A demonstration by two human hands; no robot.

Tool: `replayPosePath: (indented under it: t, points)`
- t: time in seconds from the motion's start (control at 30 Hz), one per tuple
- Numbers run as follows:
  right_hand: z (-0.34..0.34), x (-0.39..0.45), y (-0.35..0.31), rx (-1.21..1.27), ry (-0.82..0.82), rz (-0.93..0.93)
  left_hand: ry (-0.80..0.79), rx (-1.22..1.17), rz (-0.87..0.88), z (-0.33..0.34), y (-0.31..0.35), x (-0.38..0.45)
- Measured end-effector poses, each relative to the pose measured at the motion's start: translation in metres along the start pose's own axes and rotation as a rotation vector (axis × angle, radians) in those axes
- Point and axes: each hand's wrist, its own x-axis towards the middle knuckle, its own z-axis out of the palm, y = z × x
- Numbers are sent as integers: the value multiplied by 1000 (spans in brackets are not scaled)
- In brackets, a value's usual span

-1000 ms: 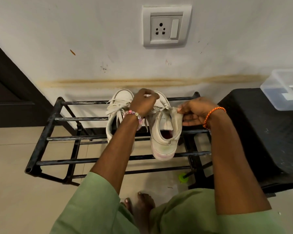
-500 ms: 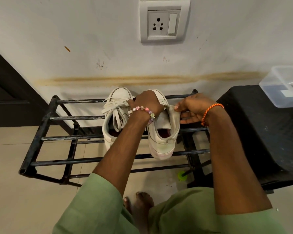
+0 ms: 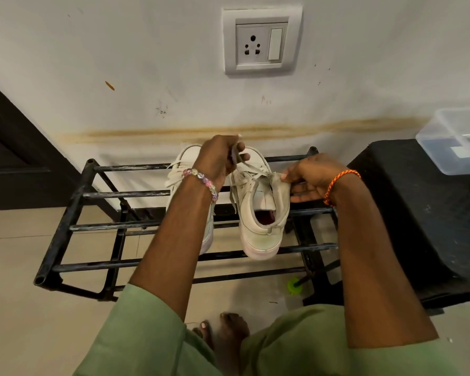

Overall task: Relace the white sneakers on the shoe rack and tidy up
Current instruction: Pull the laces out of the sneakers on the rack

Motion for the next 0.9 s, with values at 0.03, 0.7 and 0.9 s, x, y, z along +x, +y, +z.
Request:
replayPosePath:
  t: [0.03, 0.7, 0.9]
  points:
    - [1, 0, 0, -4, -2, -1, 17, 194, 34, 2, -1, 0]
    - [2, 1, 0, -12, -3, -4, -51, 513, 221, 5, 9, -5]
    - [2, 2, -1, -11, 5, -3, -42, 92, 144, -2, 23, -5]
